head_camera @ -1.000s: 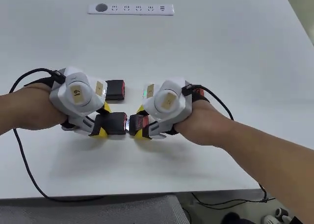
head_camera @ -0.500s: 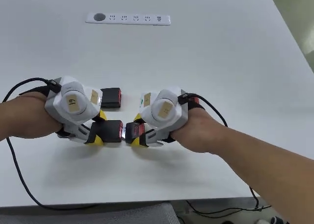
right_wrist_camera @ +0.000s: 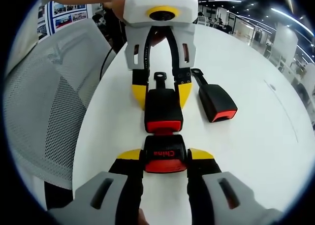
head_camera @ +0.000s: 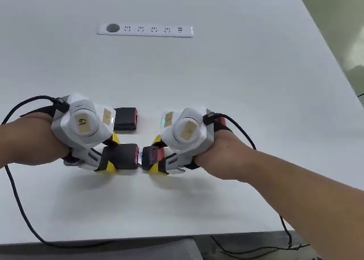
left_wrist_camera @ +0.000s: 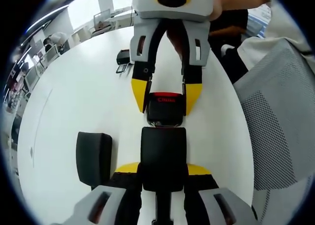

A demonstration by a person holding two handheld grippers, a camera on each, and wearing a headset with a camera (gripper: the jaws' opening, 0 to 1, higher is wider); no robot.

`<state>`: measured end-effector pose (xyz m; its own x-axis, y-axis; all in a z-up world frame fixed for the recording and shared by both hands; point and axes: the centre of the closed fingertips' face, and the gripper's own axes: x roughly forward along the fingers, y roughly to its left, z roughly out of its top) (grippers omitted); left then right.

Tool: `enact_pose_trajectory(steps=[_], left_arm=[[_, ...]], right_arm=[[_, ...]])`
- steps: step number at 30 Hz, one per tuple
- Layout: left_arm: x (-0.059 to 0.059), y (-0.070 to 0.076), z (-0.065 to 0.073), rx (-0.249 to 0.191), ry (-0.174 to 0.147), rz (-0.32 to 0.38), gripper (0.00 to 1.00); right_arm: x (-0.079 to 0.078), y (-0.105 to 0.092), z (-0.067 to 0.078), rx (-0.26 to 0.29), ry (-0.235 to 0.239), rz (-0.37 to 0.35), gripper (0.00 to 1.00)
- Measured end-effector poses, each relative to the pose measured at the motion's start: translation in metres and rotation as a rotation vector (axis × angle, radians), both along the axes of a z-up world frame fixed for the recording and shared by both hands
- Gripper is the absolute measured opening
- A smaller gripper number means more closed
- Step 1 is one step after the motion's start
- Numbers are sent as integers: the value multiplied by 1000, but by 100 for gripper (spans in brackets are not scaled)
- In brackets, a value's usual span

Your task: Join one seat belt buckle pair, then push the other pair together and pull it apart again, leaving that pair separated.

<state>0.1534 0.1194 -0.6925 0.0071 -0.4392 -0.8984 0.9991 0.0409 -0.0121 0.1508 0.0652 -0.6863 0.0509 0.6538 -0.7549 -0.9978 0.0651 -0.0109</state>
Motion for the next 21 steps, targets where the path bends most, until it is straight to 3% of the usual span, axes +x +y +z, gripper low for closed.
enact_pose_trajectory(steps=[8, 11, 13, 14, 16, 17, 21], left_arm=[[-1, -2, 2, 6, 21, 30, 35], [-4, -5, 8, -3, 50, 93, 37], [-2, -9, 14, -53, 26, 89, 39], [-2, -10, 18, -70, 33, 103, 41], [-2, -10, 31, -82, 42, 125, 42], [2, -9, 29, -92, 36, 125, 42], [15, -12, 49, -117, 0, 128, 43]], right_arm=[[1, 2, 0, -12, -8, 15, 34], [1, 0, 3, -7, 0, 7, 35], [0, -1, 6, 1, 5, 2, 36], [-2, -1, 9, 3, 6, 6, 36], [-4, -3, 15, 10, 0, 19, 36], [-4, -5, 18, 16, 1, 22, 36], [5, -14, 27, 24, -9, 20, 35]])
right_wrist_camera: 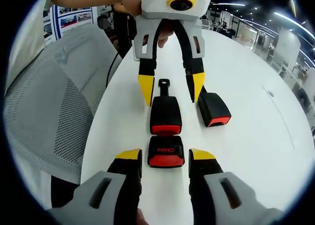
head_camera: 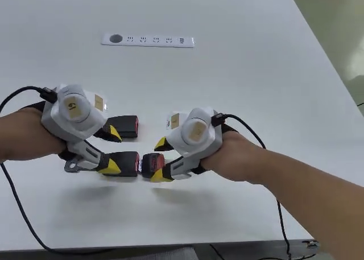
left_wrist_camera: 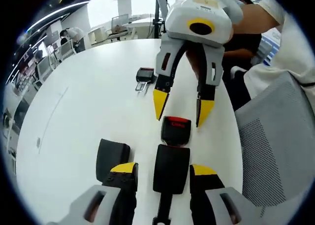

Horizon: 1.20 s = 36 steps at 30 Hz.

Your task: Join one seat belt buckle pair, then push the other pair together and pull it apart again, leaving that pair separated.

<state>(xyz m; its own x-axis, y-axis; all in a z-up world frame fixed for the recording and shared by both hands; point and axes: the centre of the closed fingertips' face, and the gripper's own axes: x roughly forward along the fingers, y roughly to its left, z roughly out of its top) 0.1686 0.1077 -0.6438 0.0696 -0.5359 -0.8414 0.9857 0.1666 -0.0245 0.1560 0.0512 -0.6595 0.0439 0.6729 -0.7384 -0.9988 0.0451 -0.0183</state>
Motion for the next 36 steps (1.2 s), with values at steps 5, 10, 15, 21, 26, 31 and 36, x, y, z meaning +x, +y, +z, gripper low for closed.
enact_pose_trajectory(steps=[5, 10, 15, 21, 26, 31, 36], left_arm=[[22, -3, 12, 8, -54, -11, 44], [39, -2, 7, 27, -60, -11, 45], [46, 0, -4, 50, -63, -63, 43], [66, 4, -11, 58, -77, -55, 46], [73, 10, -22, 82, -52, -57, 46], [75, 15, -35, 111, -37, -76, 44], [73, 12, -40, 123, -25, -85, 42]], right_arm=[[26, -26, 10, -6, -31, -46, 33], [50, -56, 13, -14, -29, -91, 33], [69, -87, 13, -40, -53, -111, 33], [85, -118, 0, -88, -59, -138, 32], [85, -132, -16, -118, -38, -140, 32], [85, -134, -24, -125, -19, -135, 33], [86, -136, -29, -118, -3, -126, 33]])
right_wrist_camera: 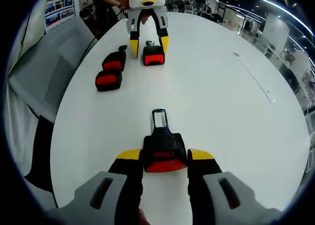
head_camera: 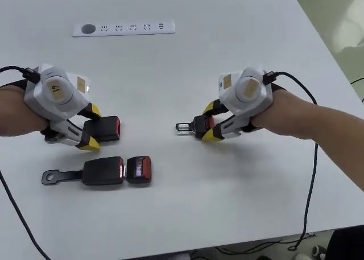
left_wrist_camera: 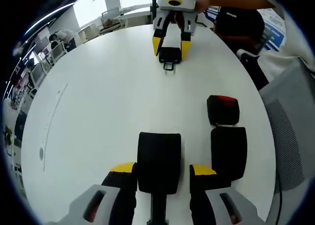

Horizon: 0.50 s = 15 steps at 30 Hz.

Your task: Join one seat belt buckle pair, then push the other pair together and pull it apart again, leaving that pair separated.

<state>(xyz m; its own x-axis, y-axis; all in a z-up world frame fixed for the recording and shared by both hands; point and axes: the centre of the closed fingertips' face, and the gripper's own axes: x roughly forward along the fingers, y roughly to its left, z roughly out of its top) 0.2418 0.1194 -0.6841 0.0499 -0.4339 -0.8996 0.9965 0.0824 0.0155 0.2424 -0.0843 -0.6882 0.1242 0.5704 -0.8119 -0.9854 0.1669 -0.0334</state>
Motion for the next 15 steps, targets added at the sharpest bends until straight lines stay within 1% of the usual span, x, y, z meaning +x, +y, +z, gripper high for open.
enact_pose_trajectory(steps=[2, 4, 7, 10, 11, 12, 15], left_arm=[[0, 0, -1, 7, 4, 4, 40], [0, 0, -1, 13, 5, -12, 39], [2, -1, -1, 10, 10, -1, 37], [3, 0, -2, 15, 16, -1, 37], [4, 0, -3, 17, 19, 11, 37], [5, 1, -3, 18, 25, 38, 36], [3, 1, -3, 16, 24, 44, 36]], right_arm=[[-1, 0, 2, 5, 6, 7, 33], [-1, 0, 0, 3, 4, 21, 33], [-1, 0, -1, 2, 2, 40, 33], [-1, 0, -1, 1, 3, 50, 33], [-1, 0, -1, -1, 2, 54, 33], [0, 1, -1, -3, 1, 54, 33], [-1, 2, 1, -4, -2, 52, 32]])
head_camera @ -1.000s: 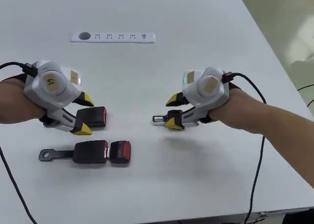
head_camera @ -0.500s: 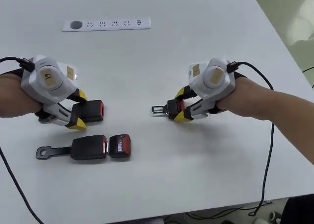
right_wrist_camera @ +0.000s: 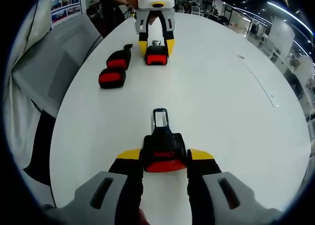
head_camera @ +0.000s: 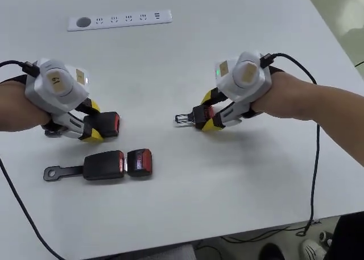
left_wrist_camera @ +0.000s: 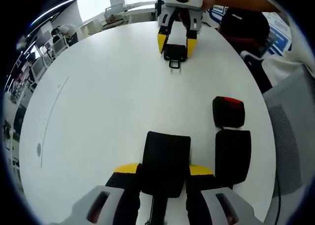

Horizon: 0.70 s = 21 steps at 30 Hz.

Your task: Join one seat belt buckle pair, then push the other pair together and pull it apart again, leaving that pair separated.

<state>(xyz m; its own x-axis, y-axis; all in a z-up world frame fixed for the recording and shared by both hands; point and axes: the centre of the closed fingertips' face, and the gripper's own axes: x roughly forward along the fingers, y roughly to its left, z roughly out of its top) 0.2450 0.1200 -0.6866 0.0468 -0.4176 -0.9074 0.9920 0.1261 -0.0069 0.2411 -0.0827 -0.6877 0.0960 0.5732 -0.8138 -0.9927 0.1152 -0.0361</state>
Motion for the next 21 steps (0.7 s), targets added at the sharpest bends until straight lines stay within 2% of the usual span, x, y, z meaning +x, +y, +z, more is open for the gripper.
enact_pose_trajectory(steps=[8, 14, 16, 21], left_arm=[[3, 4, -3, 0, 0, 17, 35], [5, 6, -6, -2, -3, 24, 35], [4, 6, -6, -6, -3, 27, 35], [4, 5, -6, -14, -5, 27, 35]], right_arm=[[1, 4, 2, 13, -22, -23, 32], [-2, 23, 3, 42, -9, -29, 32], [2, 30, 3, 49, -7, -32, 32], [-2, 55, 3, 59, -13, -12, 32]])
